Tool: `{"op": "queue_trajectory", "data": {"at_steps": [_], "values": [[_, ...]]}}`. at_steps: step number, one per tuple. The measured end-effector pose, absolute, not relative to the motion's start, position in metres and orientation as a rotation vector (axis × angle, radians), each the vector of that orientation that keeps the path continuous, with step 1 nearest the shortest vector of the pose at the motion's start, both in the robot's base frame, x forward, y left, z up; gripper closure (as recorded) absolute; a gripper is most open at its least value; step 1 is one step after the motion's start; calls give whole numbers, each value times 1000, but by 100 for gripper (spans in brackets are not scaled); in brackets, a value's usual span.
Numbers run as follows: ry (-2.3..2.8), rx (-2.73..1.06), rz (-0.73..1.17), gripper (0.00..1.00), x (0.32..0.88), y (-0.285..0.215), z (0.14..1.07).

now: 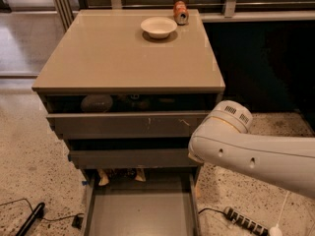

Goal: Pick water bottle from bottom drawer and place on counter

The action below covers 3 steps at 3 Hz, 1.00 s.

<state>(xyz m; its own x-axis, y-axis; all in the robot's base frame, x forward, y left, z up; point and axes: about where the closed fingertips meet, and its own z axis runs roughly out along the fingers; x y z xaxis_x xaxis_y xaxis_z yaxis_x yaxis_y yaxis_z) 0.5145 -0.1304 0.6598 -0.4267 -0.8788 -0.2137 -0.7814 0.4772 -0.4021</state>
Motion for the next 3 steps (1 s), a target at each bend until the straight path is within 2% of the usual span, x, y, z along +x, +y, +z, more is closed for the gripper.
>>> {"op": "queue_trajectory", "data": {"at_steps": [1,3], "values": [[2237,-1308,-452,100,499,-144,746],[2212,-1240,-463,100,506,-147,769]]}}
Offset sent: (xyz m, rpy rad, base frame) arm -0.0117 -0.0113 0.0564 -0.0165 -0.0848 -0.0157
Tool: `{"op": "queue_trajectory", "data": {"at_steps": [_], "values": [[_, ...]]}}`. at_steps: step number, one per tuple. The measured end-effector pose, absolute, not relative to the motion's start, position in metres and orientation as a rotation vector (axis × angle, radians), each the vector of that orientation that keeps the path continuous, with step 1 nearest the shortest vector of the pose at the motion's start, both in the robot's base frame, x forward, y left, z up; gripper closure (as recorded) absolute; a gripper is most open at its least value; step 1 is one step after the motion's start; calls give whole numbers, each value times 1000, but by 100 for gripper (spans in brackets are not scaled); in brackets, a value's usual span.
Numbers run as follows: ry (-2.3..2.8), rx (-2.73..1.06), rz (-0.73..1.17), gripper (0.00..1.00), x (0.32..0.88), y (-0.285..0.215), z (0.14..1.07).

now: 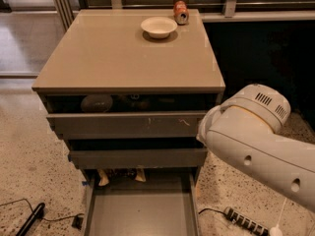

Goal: Pick water bottle from bottom drawer and place on counter

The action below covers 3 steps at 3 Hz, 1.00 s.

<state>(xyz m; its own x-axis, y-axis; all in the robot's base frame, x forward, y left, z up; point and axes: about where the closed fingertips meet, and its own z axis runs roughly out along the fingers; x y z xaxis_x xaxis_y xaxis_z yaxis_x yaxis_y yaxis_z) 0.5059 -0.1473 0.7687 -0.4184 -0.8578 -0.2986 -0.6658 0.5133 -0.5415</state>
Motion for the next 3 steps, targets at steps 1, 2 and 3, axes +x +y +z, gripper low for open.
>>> {"op": "queue_trajectory", "data": {"at_steps": [1,2,3], "values": [[2166,-1179,-536,100,503,-156,812],[2021,-1066,-661,100,478,-168,910],[2021,-1066,-661,100,478,-168,910]]}}
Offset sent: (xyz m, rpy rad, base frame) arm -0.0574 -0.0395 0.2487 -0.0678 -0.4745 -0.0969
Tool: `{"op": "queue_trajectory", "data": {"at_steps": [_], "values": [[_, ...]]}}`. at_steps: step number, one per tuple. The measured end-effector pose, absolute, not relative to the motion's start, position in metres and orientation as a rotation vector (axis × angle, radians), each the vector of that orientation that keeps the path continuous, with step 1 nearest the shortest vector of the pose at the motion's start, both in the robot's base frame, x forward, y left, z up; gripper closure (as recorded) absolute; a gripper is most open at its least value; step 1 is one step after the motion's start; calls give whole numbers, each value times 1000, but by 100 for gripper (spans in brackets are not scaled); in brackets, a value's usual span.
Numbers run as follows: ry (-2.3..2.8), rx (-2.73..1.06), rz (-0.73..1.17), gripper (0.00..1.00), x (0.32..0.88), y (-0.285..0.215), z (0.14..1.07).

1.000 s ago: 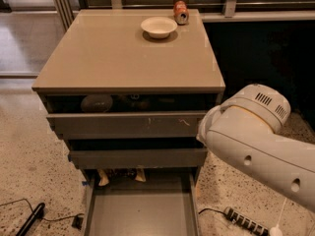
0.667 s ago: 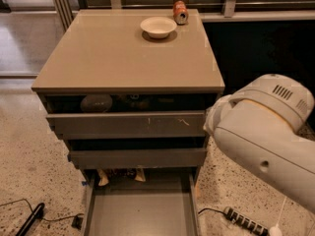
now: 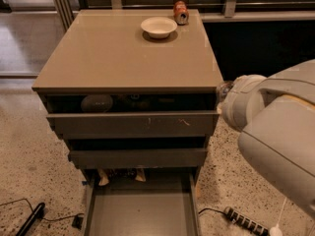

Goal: Pick water bottle from bottom drawer and place on counter

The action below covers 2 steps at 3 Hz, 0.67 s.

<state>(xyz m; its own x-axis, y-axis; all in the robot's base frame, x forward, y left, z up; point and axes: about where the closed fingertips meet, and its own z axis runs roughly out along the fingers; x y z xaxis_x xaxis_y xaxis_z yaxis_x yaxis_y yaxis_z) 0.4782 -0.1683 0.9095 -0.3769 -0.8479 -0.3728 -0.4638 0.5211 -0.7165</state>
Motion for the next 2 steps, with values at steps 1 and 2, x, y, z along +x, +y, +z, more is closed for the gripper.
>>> {"op": "queue_trajectory", "data": {"at_steps": [1,2], "values": [[2008,-1047,-648,100,483,-167,913],[1971,-1034,-624,100,494,-154,925]]}}
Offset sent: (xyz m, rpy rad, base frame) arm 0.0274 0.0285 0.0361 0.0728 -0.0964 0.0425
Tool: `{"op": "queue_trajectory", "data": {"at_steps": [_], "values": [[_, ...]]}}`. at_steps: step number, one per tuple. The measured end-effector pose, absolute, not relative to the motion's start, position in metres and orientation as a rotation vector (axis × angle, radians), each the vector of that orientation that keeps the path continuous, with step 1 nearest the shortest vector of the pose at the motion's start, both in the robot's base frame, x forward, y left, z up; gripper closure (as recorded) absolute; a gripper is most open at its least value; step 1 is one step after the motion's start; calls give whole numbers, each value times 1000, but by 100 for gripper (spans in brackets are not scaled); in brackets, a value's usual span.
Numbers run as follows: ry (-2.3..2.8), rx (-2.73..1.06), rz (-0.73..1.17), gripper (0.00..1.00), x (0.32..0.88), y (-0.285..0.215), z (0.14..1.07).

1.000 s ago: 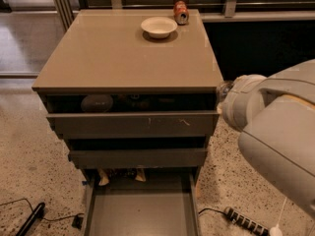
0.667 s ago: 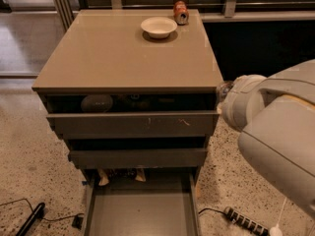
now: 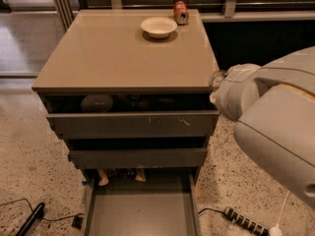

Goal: Pick water bottle from bottom drawer and place on counter

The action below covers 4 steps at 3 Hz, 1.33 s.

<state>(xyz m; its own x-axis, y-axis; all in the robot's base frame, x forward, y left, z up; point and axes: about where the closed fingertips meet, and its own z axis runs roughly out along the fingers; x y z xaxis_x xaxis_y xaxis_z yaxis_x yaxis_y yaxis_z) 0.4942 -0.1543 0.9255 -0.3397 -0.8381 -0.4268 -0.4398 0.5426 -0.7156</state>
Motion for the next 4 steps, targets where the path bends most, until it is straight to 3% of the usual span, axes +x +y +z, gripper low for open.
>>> {"op": "queue_trajectory", "data": {"at_steps": [2,4], "values": [[1898,-1140,-564,100,530,-79,939],[1883,-1141,-568,100,538,-76,937]]}}
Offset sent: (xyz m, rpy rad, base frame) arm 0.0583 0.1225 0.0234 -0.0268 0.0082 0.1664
